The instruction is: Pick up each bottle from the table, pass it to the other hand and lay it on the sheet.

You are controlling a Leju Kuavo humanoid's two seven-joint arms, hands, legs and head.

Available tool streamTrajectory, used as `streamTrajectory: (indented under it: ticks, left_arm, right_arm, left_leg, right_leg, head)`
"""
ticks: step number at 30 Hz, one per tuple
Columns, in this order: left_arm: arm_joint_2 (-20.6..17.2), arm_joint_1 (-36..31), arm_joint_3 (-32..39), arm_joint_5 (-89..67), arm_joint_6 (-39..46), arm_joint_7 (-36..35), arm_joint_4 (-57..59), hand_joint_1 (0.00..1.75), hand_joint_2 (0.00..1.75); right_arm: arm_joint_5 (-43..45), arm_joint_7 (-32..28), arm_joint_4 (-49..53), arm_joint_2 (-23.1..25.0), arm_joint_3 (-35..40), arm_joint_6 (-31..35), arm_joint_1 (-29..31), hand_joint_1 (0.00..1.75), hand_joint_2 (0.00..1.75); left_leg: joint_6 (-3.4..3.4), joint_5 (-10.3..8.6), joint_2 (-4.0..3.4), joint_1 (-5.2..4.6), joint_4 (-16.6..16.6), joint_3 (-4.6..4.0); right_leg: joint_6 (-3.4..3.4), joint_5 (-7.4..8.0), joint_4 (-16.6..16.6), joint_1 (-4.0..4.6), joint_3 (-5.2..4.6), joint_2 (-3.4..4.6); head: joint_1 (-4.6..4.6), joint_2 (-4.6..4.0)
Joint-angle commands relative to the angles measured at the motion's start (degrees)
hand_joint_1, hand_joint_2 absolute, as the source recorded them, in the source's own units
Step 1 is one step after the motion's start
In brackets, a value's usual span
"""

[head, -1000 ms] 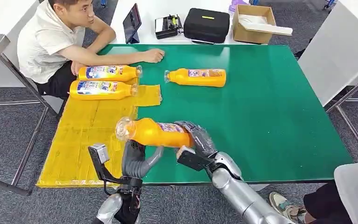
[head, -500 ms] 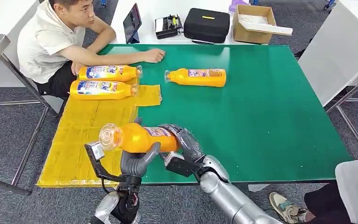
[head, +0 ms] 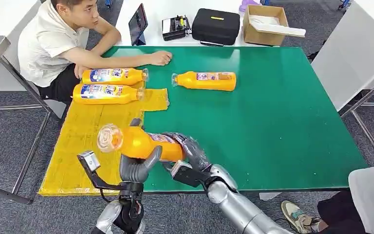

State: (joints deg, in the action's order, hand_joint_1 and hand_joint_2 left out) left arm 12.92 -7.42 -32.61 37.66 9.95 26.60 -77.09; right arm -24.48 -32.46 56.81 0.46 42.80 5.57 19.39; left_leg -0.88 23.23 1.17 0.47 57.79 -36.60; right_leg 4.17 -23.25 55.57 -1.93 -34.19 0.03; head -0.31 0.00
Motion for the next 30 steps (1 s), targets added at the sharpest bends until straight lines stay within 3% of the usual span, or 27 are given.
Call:
streamTrajectory:
  ticks: [1, 6, 7, 8, 9, 10, 17, 19, 26, 28, 30]
  left_arm:
    - [-0.01, -2.33, 2.44, -3.1, 4.32, 4.43, -1.58, 1.75, 1.75]
    - [0.46, -3.01, 2.39, -3.87, 7.77, 5.48, -0.75, 1.75, 1.75]
    - [0.49, -3.09, 2.34, -4.06, 8.14, 5.71, -0.66, 1.75, 1.75]
    - [0.31, -3.33, 2.13, -4.54, 9.14, 6.3, -0.57, 1.75, 1.75]
    - [0.18, -3.4, 2.02, -4.52, 9.32, 6.32, -0.55, 1.75, 1.75]
    - [0.08, -3.42, 1.89, -4.51, 9.28, 6.31, -0.55, 1.75, 1.75]
    - [-0.32, -2.79, 1.09, -2.7, 7.68, 3.35, -0.1, 1.75, 1.75]
    - [-2.68, -3.79, -1.78, -14.62, 16.22, 4.37, 1.09, 1.75, 1.75]
    - [-2.67, -3.46, 0.11, -15.32, 14.73, 4.68, 2.15, 1.75, 1.75]
    - [-4.64, -5.52, -2.15, -25.95, 22.94, 3.73, 5.43, 1.75, 1.75]
    - [-6.42, -7.07, 0.14, -37.06, 30.05, 1.87, 11.45, 1.75, 1.75]
  right_arm:
    - [3.6, -0.06, -3.65, 0.15, 1.26, -4.15, -1.95, 1.75, 1.75]
    - [6.5, 0.32, -5.21, 1.39, 1.43, -8.23, -2.23, 1.75, 1.75]
    - [6.64, 0.38, -5.32, 1.58, 1.47, -8.34, -2.23, 1.61, 1.75]
    - [7.45, 0.97, -5.61, 2.07, 1.64, -9.0, -2.12, 1.15, 1.75]
    - [7.66, 1.1, -5.67, 2.21, 1.7, -8.99, -2.12, 0.47, 1.75]
    - [7.98, 1.3, -5.73, 2.31, 1.58, -8.98, -2.17, 0.0, 1.75]
    - [9.39, 1.75, -5.77, 2.66, -1.47, -5.23, -2.43, 0.0, 1.75]
    - [8.81, 1.2, -4.64, 2.68, -4.85, 0.51, -4.5, 0.0, 1.75]
    - [8.55, 0.97, -3.82, 2.2, -5.72, 0.31, -5.45, 0.0, 1.75]
    - [10.05, 1.98, -3.61, 3.54, -9.29, 4.33, -6.56, 0.0, 1.75]
    - [11.87, 2.55, -1.34, 4.99, -15.89, 10.9, -8.11, 0.0, 1.75]
  left_leg:
    - [0.03, 0.14, -0.02, 0.08, 0.01, 0.31]
    - [0.02, 0.11, 0.01, 0.08, -0.01, 0.29]
    - [0.01, 0.06, 0.01, 0.05, -0.01, 0.17]
    - [0.02, 0.13, -0.02, 0.08, 0.01, 0.32]
    - [0.02, 0.05, -0.02, 0.06, -0.02, 0.16]
    - [0.03, 0.13, -0.05, 0.09, 0.01, 0.31]
    - [0.01, 0.08, -0.11, 0.02, -0.03, 0.2]
    - [0.02, 0.07, -0.04, 0.03, -0.04, 0.21]
    - [0.01, 0.06, -0.08, 0.02, -0.04, 0.18]
    - [0.02, 0.09, -0.12, 0.03, -0.02, 0.22]
    - [0.04, 0.02, 0.02, 0.03, -0.09, 0.23]
  right_leg:
    - [-0.25, -0.13, -0.06, 0.13, 0.37, -0.09]
    - [-0.24, -0.12, -0.07, 0.12, 0.34, -0.11]
    - [-0.17, -0.07, -0.06, 0.08, 0.2, -0.08]
    - [-0.25, -0.13, -0.06, 0.12, 0.36, -0.08]
    - [-0.17, -0.05, -0.06, 0.09, 0.18, -0.06]
    - [-0.27, -0.12, -0.05, 0.13, 0.33, -0.06]
    - [-0.18, -0.05, -0.04, 0.05, 0.18, 0.04]
    - [-0.19, -0.08, -0.06, 0.06, 0.21, -0.07]
    - [-0.17, -0.05, -0.05, 0.05, 0.17, 0.0]
    - [-0.21, -0.07, -0.04, 0.07, 0.19, 0.01]
    - [-0.21, -0.06, -0.08, 0.07, 0.23, -0.12]
  head:
    - [0.0, 0.0]
    - [0.0, 0.0]
    - [0.0, 0.0]
    - [0.0, 0.0]
    - [0.0, 0.0]
    - [0.0, 0.0]
    - [0.0, 0.0]
    - [0.0, 0.0]
    - [0.0, 0.0]
    - [0.0, 0.0]
    - [0.0, 0.0]
